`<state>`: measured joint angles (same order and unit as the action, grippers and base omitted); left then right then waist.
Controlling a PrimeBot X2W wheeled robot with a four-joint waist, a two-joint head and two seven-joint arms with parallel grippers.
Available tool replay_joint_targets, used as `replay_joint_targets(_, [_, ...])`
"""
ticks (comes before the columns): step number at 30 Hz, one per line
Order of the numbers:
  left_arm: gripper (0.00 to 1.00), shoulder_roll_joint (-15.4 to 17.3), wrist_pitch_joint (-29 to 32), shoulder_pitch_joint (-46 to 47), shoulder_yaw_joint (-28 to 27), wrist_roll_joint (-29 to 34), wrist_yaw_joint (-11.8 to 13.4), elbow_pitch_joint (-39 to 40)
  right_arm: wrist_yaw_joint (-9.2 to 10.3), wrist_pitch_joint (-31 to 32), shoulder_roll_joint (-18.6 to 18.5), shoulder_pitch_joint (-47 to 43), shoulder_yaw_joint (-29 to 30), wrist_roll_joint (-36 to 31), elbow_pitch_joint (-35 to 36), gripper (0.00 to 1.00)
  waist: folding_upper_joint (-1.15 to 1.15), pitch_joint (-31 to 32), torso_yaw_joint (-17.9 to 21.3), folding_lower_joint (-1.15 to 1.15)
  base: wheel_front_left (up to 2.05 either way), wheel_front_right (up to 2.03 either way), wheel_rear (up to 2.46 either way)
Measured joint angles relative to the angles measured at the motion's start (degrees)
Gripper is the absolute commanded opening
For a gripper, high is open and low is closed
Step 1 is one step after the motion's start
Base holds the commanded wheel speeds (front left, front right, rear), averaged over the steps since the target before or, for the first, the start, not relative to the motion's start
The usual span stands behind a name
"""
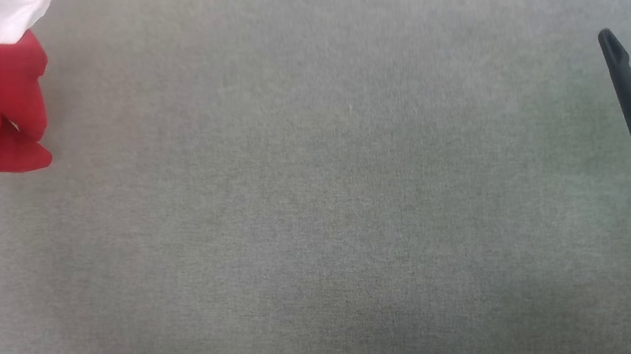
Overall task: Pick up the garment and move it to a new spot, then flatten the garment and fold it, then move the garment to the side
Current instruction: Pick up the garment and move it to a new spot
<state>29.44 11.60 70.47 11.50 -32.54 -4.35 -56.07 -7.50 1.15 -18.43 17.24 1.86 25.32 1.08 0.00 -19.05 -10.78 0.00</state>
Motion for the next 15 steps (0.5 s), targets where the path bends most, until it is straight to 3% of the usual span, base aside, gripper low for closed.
replay_joint_targets(9, [0.00,0.09,11.26,-2.70,3.18,0.62,2.10,19.67,0.00,-1.47,2.03,-2.03,1.88,0.27,-1.36,1.00,0.00,5.35,0.84,0.00,0.00,0.00,0.00])
replay_joint_targets(15, [0.00,-0.21,22.45,-9.79,4.66,-0.55,7.27,42.23,0.00,-2.68,3.30,-2.80,2.86,0.19,-2.09,1.00,0.00,6.26,5.32,0.00,0.00,0.00,0.00])
